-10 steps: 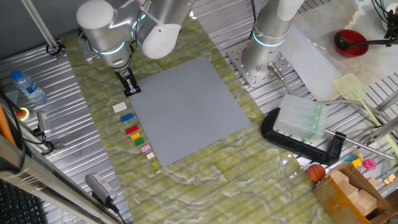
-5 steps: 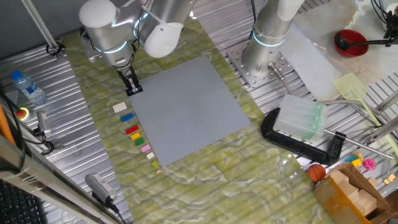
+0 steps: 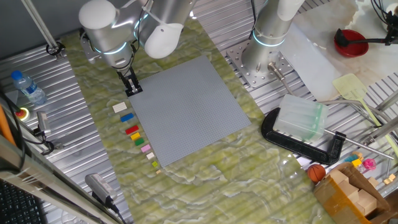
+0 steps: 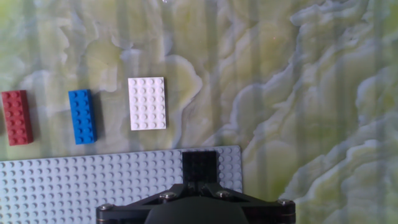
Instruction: Build with small Lego blocks
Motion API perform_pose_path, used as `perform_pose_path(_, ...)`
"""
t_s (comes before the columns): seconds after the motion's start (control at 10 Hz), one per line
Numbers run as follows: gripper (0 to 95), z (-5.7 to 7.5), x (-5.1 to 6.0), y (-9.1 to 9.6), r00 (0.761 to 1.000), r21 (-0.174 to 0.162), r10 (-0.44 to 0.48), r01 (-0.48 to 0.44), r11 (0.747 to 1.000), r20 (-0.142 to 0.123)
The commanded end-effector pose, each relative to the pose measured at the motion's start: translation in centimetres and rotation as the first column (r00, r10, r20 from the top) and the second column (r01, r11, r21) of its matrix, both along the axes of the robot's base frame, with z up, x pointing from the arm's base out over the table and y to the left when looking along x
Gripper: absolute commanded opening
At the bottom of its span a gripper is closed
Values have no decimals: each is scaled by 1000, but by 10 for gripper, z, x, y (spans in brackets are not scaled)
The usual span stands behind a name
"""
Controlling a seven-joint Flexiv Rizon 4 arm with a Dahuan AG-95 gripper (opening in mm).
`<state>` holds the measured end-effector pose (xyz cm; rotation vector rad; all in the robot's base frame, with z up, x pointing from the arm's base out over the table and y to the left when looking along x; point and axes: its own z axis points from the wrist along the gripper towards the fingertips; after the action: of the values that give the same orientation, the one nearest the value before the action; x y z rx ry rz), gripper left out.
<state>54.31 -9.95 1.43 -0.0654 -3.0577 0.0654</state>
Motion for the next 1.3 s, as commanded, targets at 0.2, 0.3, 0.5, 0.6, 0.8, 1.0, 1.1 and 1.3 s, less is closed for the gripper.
perform_pose_path(0.2, 0, -45, -4, -1, 1000, -2, -5, 5, 1000, -3)
perform_pose_path(0.3, 0, -45, -4, -2, 1000, -3, -4, 4, 1000, -3)
perform_pose_path(0.5, 0, -44, -4, -3, 1000, -1, -4, 4, 1000, -3)
perform_pose_path(0.6, 0, -43, -4, -4, 1000, 0, -3, 3, 1000, -2)
perform_pose_path(0.8, 0, -43, -2, -4, 1000, 4, -3, 3, 1000, -1)
perform_pose_path(1.0, 0, -45, -1, -4, 1000, 3, -4, 4, 1000, -3)
perform_pose_path(1.1, 0, -45, -1, -4, 1000, 4, -4, 4, 1000, -6)
perform_pose_path(1.3, 0, -46, -3, -4, 1000, 4, -2, 2, 1000, -6)
